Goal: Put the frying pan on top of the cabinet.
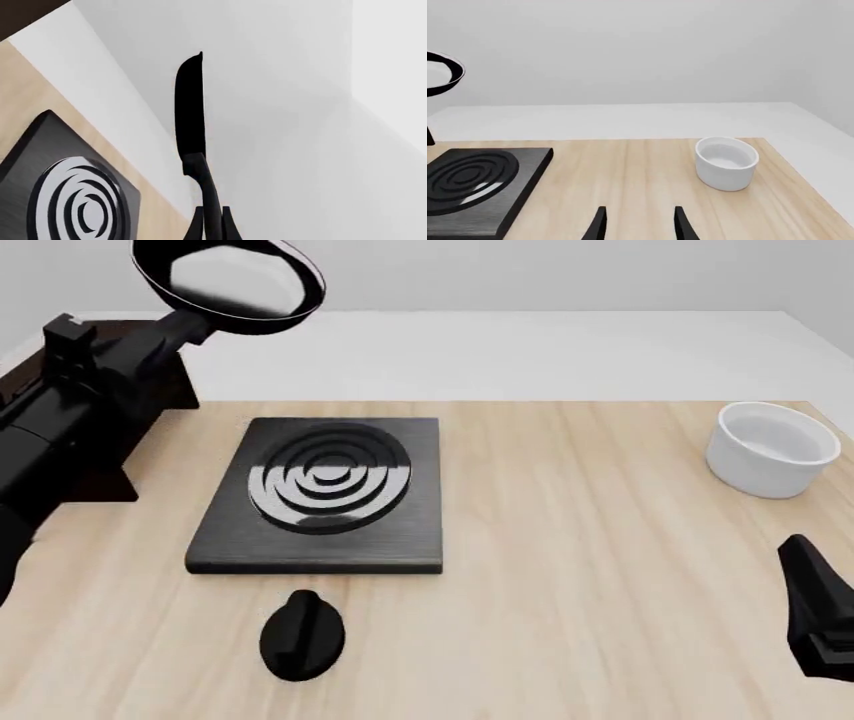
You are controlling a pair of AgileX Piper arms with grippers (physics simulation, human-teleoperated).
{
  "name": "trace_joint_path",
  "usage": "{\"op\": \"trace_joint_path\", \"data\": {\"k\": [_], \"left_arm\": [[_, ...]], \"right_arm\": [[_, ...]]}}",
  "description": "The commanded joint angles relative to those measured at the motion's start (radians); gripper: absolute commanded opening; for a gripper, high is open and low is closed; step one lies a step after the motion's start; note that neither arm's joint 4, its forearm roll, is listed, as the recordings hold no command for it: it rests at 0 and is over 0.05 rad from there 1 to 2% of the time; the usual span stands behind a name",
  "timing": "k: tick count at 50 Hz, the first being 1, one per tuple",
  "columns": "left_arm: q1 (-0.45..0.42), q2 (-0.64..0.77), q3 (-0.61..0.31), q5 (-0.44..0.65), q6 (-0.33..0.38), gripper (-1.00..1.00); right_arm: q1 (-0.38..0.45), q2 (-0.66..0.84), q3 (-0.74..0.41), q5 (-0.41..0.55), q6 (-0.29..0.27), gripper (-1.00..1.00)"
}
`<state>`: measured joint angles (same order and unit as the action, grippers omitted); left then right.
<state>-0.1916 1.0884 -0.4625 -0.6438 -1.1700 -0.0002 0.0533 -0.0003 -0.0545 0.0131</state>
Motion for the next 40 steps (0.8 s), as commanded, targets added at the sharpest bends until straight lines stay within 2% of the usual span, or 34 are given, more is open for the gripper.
{"op": "trace_joint_path", "data": {"k": [1, 18, 26, 40], "left_arm": [[0.075, -0.007, -0.001, -0.055, -0.022, -1.0], [0.137, 0.016, 0.002, -0.091, -0.051, -1.0], [0.147, 0.054, 0.016, -0.13, -0.089, -1.0], [0.197, 0.038, 0.012, -0.126, -0.113, -1.0]], "right_arm": [[0.001, 0.008, 0.0, -0.007, -0.001, 1.0], [0.002, 0.004, 0.0, -0.002, -0.002, 1.0], [0.003, -0.005, -0.002, 0.006, -0.005, 1.0], [0.004, 0.004, -0.008, 0.005, -0.007, 1.0]]}}
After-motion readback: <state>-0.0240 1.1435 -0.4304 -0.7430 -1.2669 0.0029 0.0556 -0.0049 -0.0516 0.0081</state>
